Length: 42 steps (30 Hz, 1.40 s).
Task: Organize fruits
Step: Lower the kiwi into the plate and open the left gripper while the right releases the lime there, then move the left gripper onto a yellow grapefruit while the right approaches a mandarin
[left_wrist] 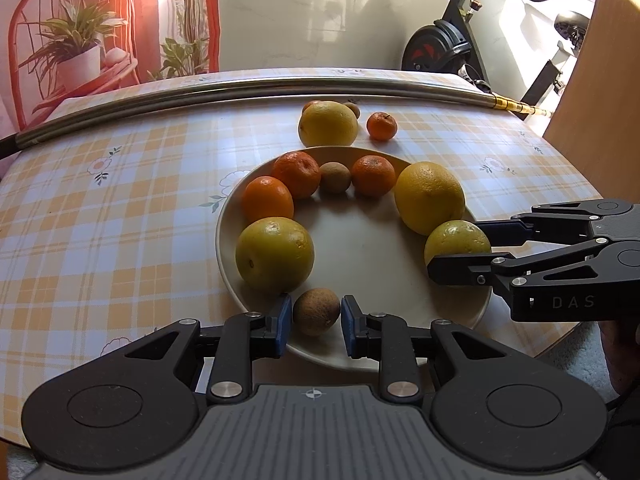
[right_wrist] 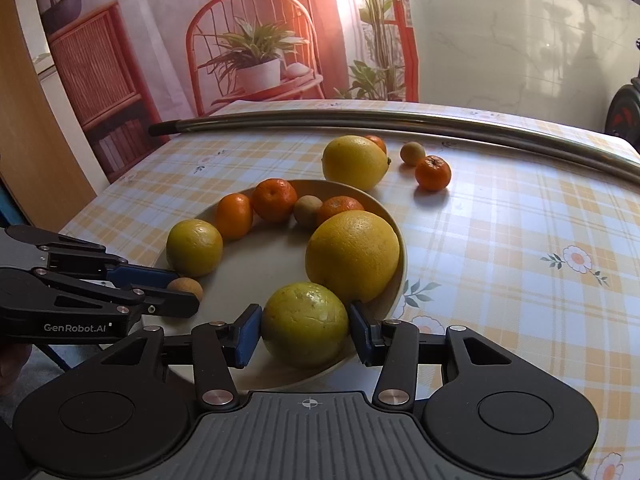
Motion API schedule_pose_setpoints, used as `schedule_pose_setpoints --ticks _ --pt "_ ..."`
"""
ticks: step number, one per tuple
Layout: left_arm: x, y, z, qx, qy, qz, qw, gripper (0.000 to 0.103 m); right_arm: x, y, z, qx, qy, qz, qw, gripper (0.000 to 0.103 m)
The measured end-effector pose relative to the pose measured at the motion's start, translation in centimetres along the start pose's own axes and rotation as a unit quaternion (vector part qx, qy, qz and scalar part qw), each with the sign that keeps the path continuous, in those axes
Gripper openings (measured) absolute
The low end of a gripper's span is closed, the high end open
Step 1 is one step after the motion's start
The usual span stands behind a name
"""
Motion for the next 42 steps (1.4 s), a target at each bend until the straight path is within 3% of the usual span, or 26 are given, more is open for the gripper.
schedule_pose_setpoints --ticks 8,16,24,35,42 --pt "0.0 0.6 -0.3 0.002 0.003 0.009 1.0000 0.036 0.0 0.1 -0.1 -0.001 0.001 0.002 1.000 0.044" --pt "0.0 0.1 -0.7 0.006 0.012 -0.002 0.9999 0.036 0.3 0.4 -0.9 -0.005 0.011 0.005 1.000 0.046" --pt "1.0 -1.3 -2.4 0.019 0.053 -0.026 0.9981 0.041 1.4 1.6 -2.4 -0.001 0.048 0.030 0.998 0.047" --pt "3.8 -3.5 -3.3 0.008 0.081 -0.079 0.9936 0.042 3.4 5.1 -3.9 -0.022 0.092 0.073 0.993 0.047" --pt "7.5 -4.1 -3.2 0.008 0.104 -0.083 0.9911 0.043 4.7 7.5 -4.3 -0.049 0.121 0.085 0.988 0.047"
Point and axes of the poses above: each gripper's, at about its wrist camera, not at the fingertips, and z roughly the way its jaws point, y to its right, x to its top, the point moved 7 cm from there along z, roughly the way its jaws point, and after that the axes turned 5 degrees about z, right-handed, at the moved point
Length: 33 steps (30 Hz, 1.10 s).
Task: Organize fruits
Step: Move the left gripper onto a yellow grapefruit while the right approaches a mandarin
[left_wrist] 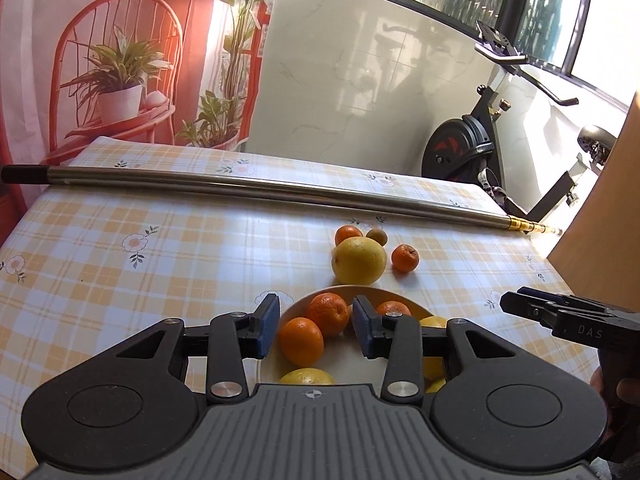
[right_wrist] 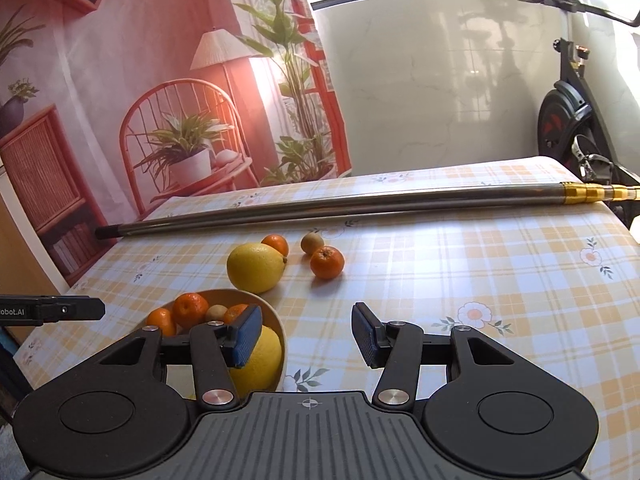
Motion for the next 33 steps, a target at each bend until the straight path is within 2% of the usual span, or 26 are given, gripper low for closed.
schedule_pose_setpoints --ticks 7,13,28,33 --pt "2.1 1.5 1.7 -0.009 0.003 0.028 0.9996 0.043 1.3 2.0 1.0 -0.013 0.016 -0.003 1.000 0.047" --pt "3.1 2.1 3.5 -0.008 -0.004 0.042 0.9991 0.043 2.2 2.8 2.7 -0.022 0.034 -0.036 0.999 0.047" --pt "4.3 2.0 7.2 -0.009 -0.036 0.049 0.9981 0.043 3.3 3.4 11.1 -0.014 0.023 -0.057 0.998 0.047" --pt "4.2 2.8 8.5 -0.030 -0.049 0.045 0.9973 0.044 2.8 3.9 13.0 -0.016 0.017 -0.048 0.999 0.048"
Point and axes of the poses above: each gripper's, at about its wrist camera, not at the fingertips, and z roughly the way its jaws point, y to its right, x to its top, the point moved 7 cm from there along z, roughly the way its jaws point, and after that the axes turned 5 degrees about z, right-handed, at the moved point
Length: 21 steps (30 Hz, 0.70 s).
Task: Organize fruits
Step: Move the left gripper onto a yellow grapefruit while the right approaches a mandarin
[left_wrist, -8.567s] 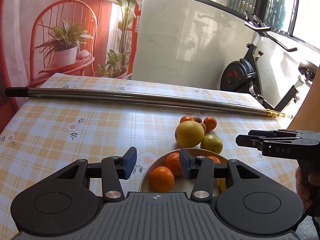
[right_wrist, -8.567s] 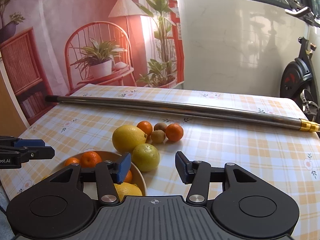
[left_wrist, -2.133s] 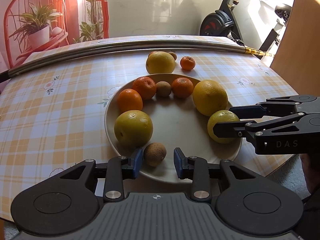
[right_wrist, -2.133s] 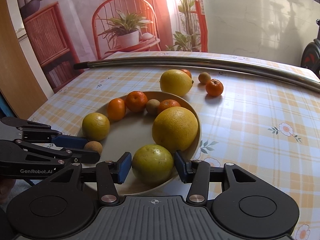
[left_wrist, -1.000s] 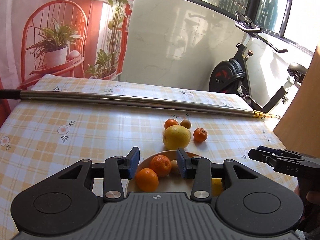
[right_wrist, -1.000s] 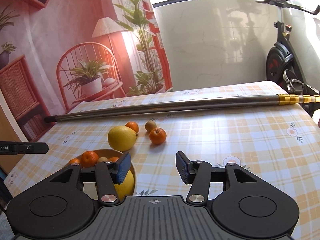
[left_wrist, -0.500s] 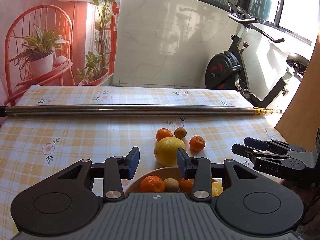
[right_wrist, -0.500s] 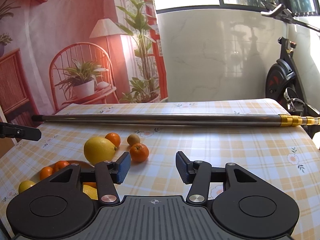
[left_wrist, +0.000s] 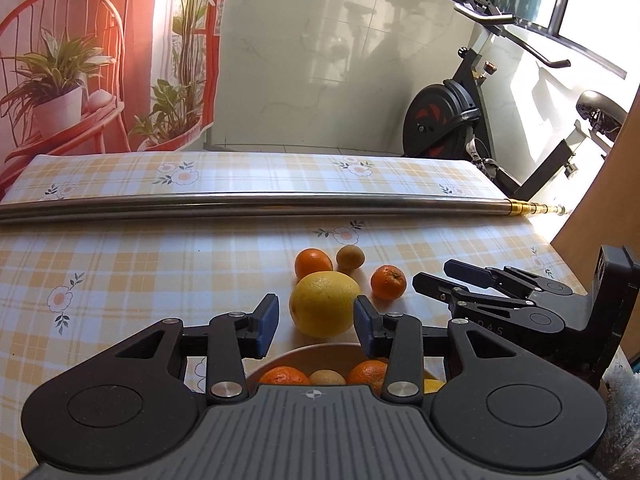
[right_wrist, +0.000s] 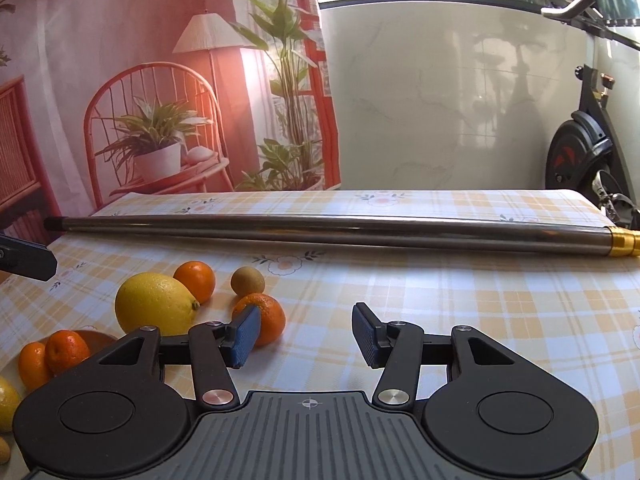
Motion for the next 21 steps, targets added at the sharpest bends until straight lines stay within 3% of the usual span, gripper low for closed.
schedule_pose_setpoints --ticks 7,10,21 --pt "1.0 1.1 2.4 -0.002 -0.006 0.033 0.9994 0.054 -0.1 0.3 -0.3 0.037 -0.003 0.016 0.999 0.058" --pt "1.2 1.4 3.7 -0.009 -0.018 0.034 0.9992 0.055 -0.1 0.2 -0.5 0.051 -0.001 0.021 0.998 0.069" --pt "0.9 0.2 7.5 -0.007 -0.063 0.005 0.9979 0.060 0.2 0.8 -1.3 0.052 0.014 0.032 0.998 0.071"
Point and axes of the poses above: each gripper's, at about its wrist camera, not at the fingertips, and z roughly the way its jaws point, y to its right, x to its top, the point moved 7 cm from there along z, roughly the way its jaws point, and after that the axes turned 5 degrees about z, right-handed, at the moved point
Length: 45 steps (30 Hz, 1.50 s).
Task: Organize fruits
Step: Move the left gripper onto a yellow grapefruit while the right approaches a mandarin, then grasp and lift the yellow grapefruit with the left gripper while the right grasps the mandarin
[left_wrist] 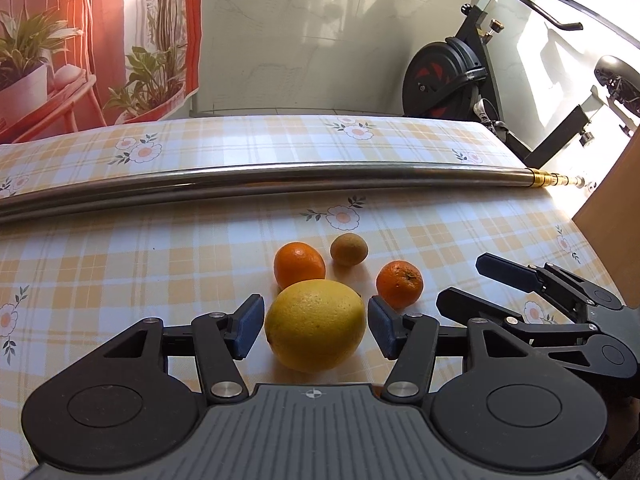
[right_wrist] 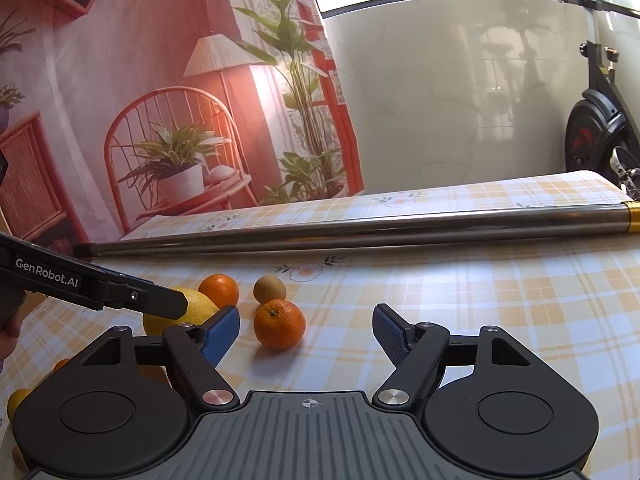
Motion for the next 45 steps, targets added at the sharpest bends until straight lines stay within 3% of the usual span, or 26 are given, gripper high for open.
schedule_pose_setpoints --ticks 14,17,27,32,37,40,45 --pt "-0.2 -0.1 1.4 -0.005 -0.014 0.000 0.9999 0.063 0.1 0.1 0.2 -0.002 -0.002 0.005 1.000 0.075" --pt "-0.6 0.0 1.0 0.009 -0.012 0.009 0.9999 0.062 0.1 0.1 0.1 -0.002 -0.002 0.005 1.000 0.075" --pt "0.1 -0.3 -3.2 0.015 0.048 -0.006 0.9987 0.062 0.0 -0.2 0.6 -0.004 -0.010 0.000 1.000 0.074" --pt "-0.1 -0.3 -4.7 0.006 0.066 -0.036 0.9972 0.061 0.3 -0.9 2.1 0.003 -0.025 -0.001 1.000 0.067" --pt "-0.6 0.0 -5.3 0.012 0.065 -0.021 0.9976 0.061 0.4 -1.8 4.3 0.007 -0.050 0.002 0.999 0.059" --pt "-0.9 0.2 -5.6 0.015 0.068 -0.012 0.9975 0.061 0.0 -2.4 5.4 0.001 -0.076 -0.011 0.997 0.049" --pt "-1.3 0.4 -6.2 0.010 0.073 -0.007 0.9973 0.061 0.0 -2.1 5.2 -0.001 -0.067 0.003 0.998 0.036"
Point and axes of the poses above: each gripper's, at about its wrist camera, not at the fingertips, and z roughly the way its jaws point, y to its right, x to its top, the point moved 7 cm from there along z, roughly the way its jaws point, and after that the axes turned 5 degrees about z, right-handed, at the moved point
